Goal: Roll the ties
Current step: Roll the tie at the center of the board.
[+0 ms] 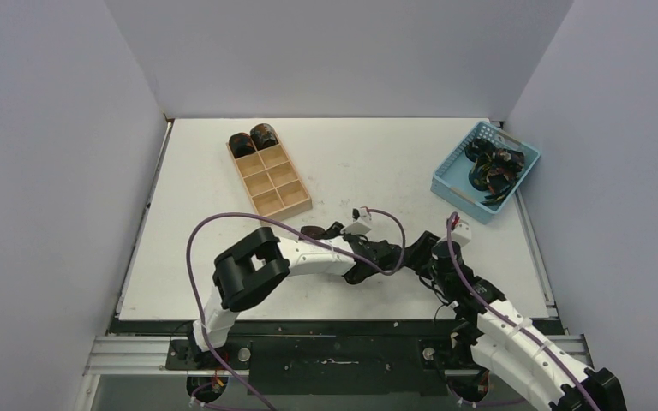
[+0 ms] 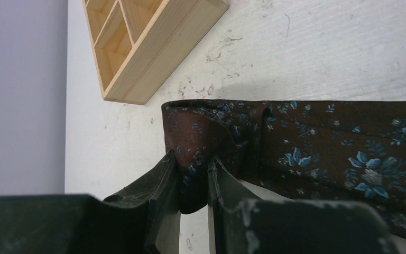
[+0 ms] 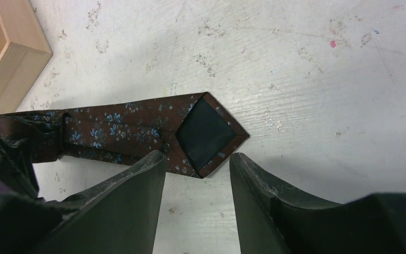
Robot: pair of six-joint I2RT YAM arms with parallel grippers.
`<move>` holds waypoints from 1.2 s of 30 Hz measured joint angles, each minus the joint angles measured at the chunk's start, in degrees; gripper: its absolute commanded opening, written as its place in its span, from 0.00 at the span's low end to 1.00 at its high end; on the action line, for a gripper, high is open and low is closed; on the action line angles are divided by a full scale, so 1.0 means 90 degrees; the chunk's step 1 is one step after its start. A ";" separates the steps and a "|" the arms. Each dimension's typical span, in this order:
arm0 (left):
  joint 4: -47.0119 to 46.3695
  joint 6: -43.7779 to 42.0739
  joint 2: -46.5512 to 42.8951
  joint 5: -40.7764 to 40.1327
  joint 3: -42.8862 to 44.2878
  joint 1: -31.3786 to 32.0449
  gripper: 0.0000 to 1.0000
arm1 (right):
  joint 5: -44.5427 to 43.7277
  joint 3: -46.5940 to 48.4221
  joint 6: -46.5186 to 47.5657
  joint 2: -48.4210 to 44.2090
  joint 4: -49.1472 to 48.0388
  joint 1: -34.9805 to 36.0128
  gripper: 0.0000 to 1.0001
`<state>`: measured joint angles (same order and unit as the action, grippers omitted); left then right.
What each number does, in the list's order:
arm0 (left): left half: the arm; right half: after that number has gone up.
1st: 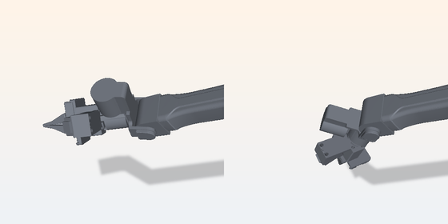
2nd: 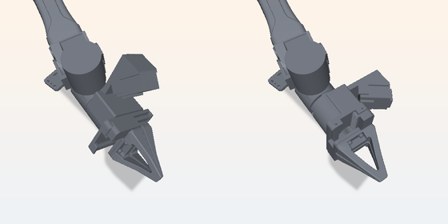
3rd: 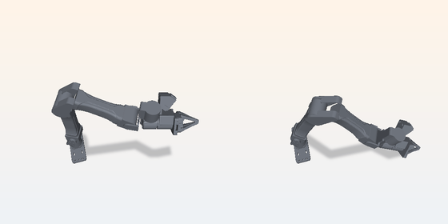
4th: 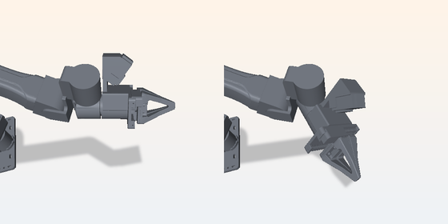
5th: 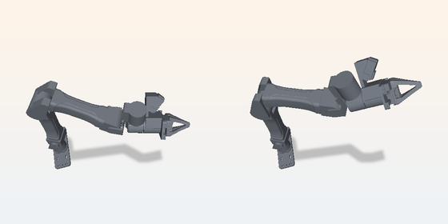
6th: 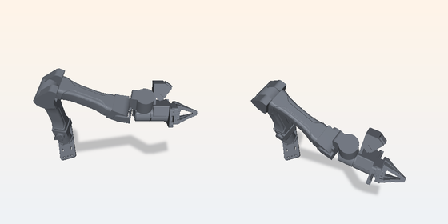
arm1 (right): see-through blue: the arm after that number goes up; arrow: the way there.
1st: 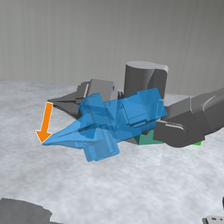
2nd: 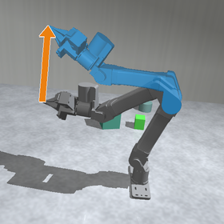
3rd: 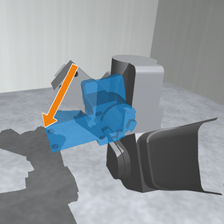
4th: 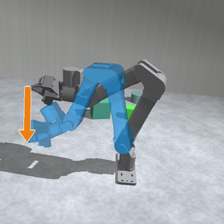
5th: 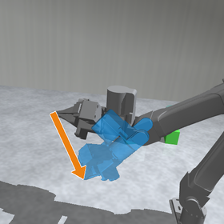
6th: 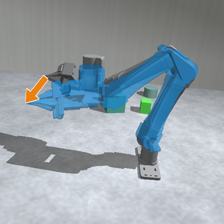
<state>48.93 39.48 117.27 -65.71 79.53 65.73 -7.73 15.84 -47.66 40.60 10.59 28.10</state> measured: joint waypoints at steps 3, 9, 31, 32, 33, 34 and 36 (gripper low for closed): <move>0.0112 0.0007 0.0233 -0.0129 0.0155 0.0126 0.21 | -0.0010 0.0000 -0.0002 -0.0153 0.0107 0.0000 0.50; -0.0216 -0.0100 0.0214 0.0192 0.0097 0.0197 0.56 | -0.0017 0.0000 -0.0005 -0.0194 0.0267 -0.0007 0.51; -0.1693 -0.0165 -0.2176 0.2523 -0.1302 -0.0136 0.96 | 0.0430 0.0160 0.0328 -0.0185 0.0495 -0.0078 0.59; -0.1753 -0.0151 -0.2373 0.2637 -0.1433 -0.0165 0.95 | 0.0563 0.0255 0.0423 -0.0056 0.0478 -0.0078 0.59; -0.1814 -0.0141 -0.2579 0.2749 -0.1574 -0.0209 0.94 | 0.0714 0.0350 0.0520 0.0073 0.0440 -0.0078 0.58; -0.1916 -0.0134 -0.2829 0.2866 -0.1744 -0.0272 0.93 | 0.0889 0.0444 0.0607 0.0204 0.0367 -0.0078 0.57; -0.2212 -0.0102 -0.3480 0.3177 -0.2229 -0.0488 0.92 | 0.1275 0.0636 0.0753 0.0457 0.0160 -0.0066 0.57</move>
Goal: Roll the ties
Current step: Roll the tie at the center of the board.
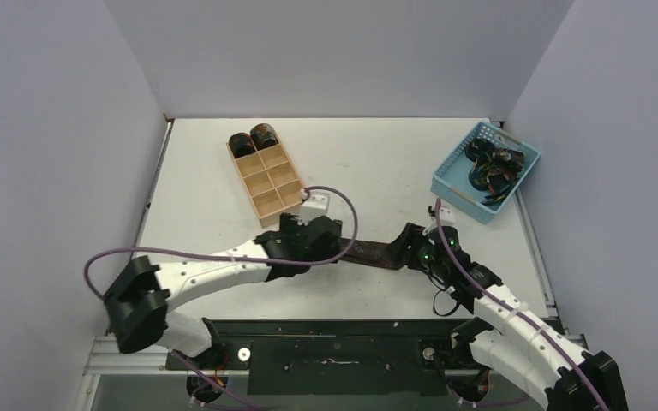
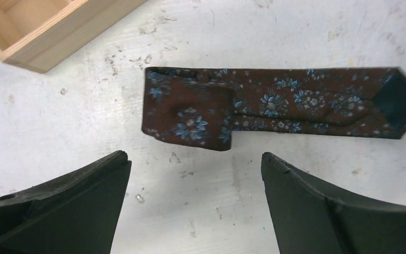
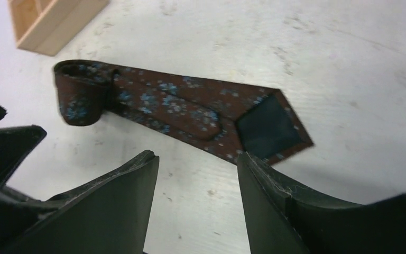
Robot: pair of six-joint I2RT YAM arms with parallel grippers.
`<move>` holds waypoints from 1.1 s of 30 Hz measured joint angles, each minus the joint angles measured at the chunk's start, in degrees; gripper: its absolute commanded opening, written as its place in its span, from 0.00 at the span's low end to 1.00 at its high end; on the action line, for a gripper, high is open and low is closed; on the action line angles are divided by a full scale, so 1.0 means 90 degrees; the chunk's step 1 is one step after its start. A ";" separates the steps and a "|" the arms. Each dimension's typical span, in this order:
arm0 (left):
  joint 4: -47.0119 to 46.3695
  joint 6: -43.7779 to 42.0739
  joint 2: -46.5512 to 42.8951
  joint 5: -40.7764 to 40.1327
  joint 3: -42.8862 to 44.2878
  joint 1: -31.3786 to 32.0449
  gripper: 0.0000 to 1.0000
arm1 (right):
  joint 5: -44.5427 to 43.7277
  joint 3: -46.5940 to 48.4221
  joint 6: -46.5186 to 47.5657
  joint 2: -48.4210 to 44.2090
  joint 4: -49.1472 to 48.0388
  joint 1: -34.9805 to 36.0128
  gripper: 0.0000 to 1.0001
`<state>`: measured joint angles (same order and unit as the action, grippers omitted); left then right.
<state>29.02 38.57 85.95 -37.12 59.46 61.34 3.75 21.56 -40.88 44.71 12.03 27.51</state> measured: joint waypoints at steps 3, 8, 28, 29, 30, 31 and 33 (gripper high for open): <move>-0.0631 0.0097 -0.1248 0.0597 -0.0962 -0.0624 0.90 | 0.0362 0.0367 0.0141 0.0512 -0.0338 0.0257 0.57; -0.1885 0.0430 -0.3361 0.1622 -0.2742 -0.2108 0.89 | 0.0248 0.1338 0.0335 0.1855 -0.0840 0.1615 0.56; -0.2985 0.1030 -0.3823 0.3138 -0.3971 -0.3121 0.89 | -0.0474 0.3293 0.0444 0.5287 -0.1542 0.2254 0.52; -0.3048 0.1032 -0.3759 0.3174 -0.3973 -0.3128 0.89 | -0.0471 0.3240 0.0440 0.5282 -0.1579 0.2215 0.52; -0.3111 0.1032 -0.3689 0.3211 -0.3973 -0.3133 0.89 | -0.0471 0.3181 0.0427 0.5282 -0.1613 0.2157 0.52; -0.3181 0.1032 -0.3619 0.3257 -0.3973 -0.3140 0.89 | -0.0464 0.3104 0.0420 0.5282 -0.1647 0.2091 0.52; -0.3310 0.1035 -0.3468 0.3368 -0.3973 -0.3160 0.89 | -0.0464 0.2922 0.0403 0.5282 -0.1702 0.1938 0.52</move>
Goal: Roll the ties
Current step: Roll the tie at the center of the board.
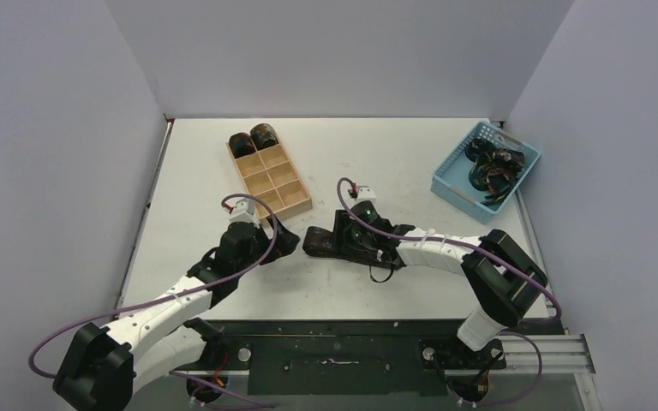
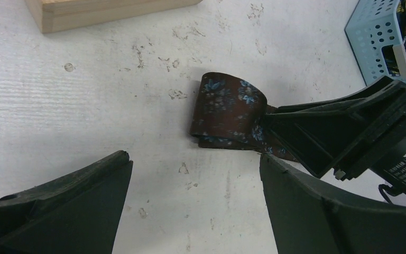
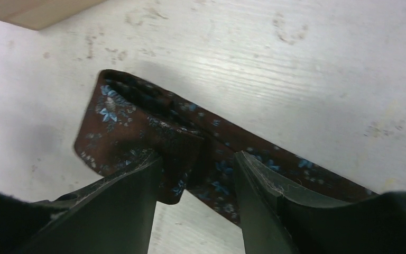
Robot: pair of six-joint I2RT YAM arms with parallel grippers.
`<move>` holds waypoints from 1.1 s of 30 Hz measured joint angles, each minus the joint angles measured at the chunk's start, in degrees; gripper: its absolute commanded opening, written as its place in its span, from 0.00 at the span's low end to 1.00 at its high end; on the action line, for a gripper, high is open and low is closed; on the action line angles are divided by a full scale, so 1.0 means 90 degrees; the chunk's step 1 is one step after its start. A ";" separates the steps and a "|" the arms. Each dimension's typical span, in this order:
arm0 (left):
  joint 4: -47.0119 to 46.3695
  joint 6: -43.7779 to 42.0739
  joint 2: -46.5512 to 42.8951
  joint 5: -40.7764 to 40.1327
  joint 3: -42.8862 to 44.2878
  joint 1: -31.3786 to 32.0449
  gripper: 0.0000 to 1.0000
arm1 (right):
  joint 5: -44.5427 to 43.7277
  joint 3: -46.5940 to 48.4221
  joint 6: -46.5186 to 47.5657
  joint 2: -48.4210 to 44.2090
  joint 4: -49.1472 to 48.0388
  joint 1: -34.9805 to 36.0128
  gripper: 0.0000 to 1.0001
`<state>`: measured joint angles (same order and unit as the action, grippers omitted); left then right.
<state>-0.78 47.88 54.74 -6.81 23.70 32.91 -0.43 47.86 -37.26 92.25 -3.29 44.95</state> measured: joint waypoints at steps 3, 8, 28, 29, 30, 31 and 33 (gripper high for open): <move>-0.0219 -0.0002 0.0211 0.0163 -0.0019 -0.0017 0.91 | 0.0005 -0.0243 -0.0017 0.0000 -0.0005 -0.0180 0.52; -0.0578 -0.0029 0.0571 0.0551 -0.0024 -0.0087 0.96 | 0.0160 -0.0420 -0.0080 0.0000 -0.0165 -0.0330 0.52; -0.2290 0.0277 0.2776 0.2528 0.0544 -0.0372 0.90 | 0.0384 -0.0988 -0.0146 -0.0209 -0.0687 -0.0413 0.51; -0.2351 0.0277 0.2956 0.2642 0.0627 -0.0372 0.89 | 0.0391 -0.1015 -0.0151 -0.0209 -0.0729 -0.0418 0.51; -0.2397 0.0277 0.3070 0.2703 0.0668 -0.0372 0.88 | 0.0408 -0.1039 -0.0155 -0.0209 -0.0763 -0.0425 0.51; -0.2438 0.0274 0.3191 0.2776 0.0712 -0.0372 0.88 | 0.0413 -0.1054 -0.0163 -0.0209 -0.0784 -0.0442 0.51; -0.2470 0.0272 0.3424 0.2912 0.0799 -0.0372 0.86 | 0.0435 -0.1083 -0.0177 -0.0211 -0.0826 -0.0459 0.51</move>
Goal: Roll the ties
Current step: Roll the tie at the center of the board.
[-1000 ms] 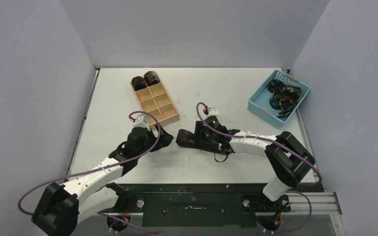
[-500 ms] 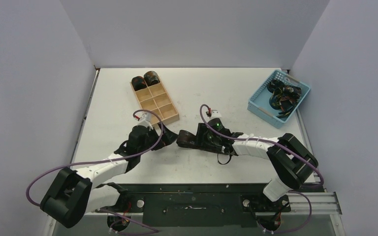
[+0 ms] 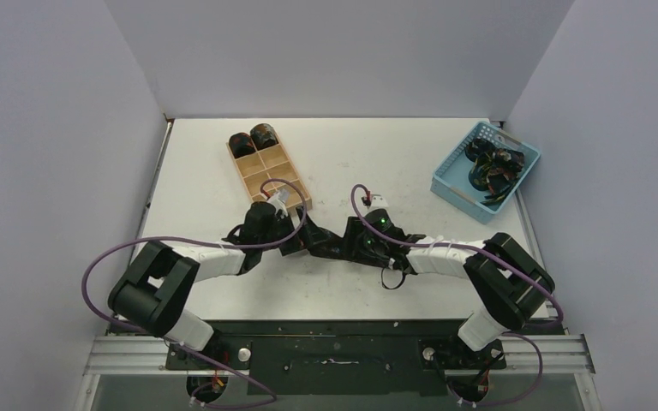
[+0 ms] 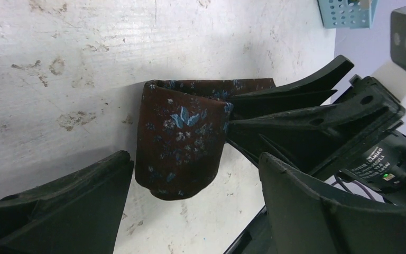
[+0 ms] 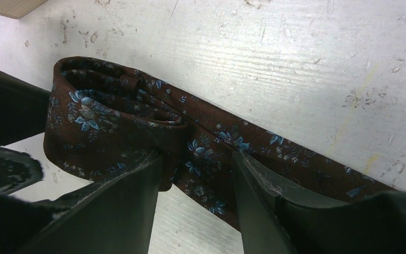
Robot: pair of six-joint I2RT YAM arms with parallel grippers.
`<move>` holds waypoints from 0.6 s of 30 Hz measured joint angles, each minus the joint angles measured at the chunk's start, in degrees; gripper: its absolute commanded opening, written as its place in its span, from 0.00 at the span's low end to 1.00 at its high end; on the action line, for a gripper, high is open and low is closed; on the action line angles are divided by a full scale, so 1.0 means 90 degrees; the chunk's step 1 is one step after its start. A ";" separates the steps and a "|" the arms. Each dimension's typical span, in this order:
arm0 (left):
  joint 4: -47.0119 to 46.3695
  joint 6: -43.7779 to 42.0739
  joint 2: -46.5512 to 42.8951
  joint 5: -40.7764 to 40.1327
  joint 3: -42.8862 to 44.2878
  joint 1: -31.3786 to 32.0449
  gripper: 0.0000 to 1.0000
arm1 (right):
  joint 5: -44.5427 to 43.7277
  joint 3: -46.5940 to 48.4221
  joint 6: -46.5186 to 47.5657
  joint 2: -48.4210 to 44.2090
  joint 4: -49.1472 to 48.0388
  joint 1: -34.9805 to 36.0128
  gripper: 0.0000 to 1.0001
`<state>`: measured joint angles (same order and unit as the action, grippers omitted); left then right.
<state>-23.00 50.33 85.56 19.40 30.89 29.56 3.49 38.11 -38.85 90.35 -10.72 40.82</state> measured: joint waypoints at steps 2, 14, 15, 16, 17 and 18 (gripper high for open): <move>-0.0015 -0.0024 0.0209 0.0124 0.0097 -0.0002 0.83 | 0.0024 -0.0032 -0.0005 -0.0012 -0.0034 -0.0005 0.51; -0.0112 -0.0114 0.1175 0.0794 0.0568 -0.0036 0.55 | 0.0214 -0.0131 -0.0044 -0.0017 -0.0209 -0.0129 0.51; -0.0138 -0.0114 0.1217 0.0833 0.0573 -0.0051 0.52 | 0.0216 -0.0141 -0.0046 -0.0017 -0.0228 -0.0129 0.51; -0.0151 -0.0100 0.1248 0.0860 0.0573 -0.0061 0.47 | 0.0221 -0.0141 -0.0046 -0.0017 -0.0233 -0.0129 0.51; -0.0175 -0.0087 0.1282 0.0891 0.0573 -0.0080 0.42 | 0.0221 -0.0141 -0.0046 -0.0017 -0.0233 -0.0129 0.51; -0.0214 -0.0075 0.1316 0.0918 0.0573 -0.0092 0.37 | 0.0226 -0.0141 -0.0046 -0.0017 -0.0233 -0.0129 0.51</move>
<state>-24.93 49.65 97.41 27.66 36.05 28.73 5.52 36.84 -39.27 90.19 -12.82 39.66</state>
